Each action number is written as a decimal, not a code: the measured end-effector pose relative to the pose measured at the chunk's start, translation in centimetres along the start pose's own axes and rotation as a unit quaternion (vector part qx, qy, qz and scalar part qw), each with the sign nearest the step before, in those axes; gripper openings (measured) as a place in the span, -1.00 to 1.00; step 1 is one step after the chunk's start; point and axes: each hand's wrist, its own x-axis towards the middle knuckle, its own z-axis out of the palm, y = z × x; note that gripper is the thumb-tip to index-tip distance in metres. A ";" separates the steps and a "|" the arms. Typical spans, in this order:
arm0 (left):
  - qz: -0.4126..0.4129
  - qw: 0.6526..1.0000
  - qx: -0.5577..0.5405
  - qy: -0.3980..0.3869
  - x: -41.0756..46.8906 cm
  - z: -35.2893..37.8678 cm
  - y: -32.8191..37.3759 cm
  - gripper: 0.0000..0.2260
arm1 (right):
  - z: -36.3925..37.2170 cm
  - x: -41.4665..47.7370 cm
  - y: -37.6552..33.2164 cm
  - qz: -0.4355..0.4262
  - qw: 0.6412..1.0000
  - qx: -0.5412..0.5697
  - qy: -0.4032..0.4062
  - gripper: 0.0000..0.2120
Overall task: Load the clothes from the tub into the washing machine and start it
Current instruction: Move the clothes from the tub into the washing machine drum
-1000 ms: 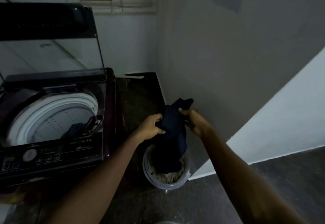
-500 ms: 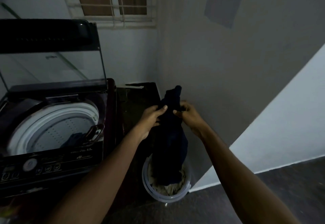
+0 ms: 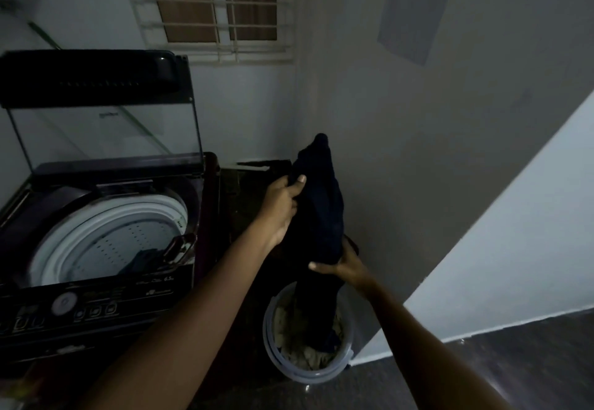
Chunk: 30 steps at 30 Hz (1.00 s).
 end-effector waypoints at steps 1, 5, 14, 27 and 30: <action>-0.001 1.000 -0.017 -0.002 -0.2 0.0 0.3 -0.82 | 0.4 0.5 0.4 0.004 0.999 -0.012 0.033 -0.30; -0.007 0.997 0.016 0.078 0.2 -2.6 0.4 -0.81 | -0.4 1.8 1.1 -0.023 0.989 -0.044 0.143 -0.54; -0.030 0.848 0.527 -0.045 -1.1 -6.9 -4.3 -0.11 | -2.7 2.2 -5.4 -0.045 0.970 -0.175 0.164 -0.79; 0.123 0.912 0.379 0.102 -1.3 -2.8 -5.0 -0.51 | -3.7 -1.7 -8.0 -0.122 0.992 0.004 0.008 -0.43; 0.126 0.930 0.321 0.129 -1.5 -2.2 -3.2 -0.52 | -4.6 -2.3 -3.0 -0.051 0.995 -0.072 0.037 -0.14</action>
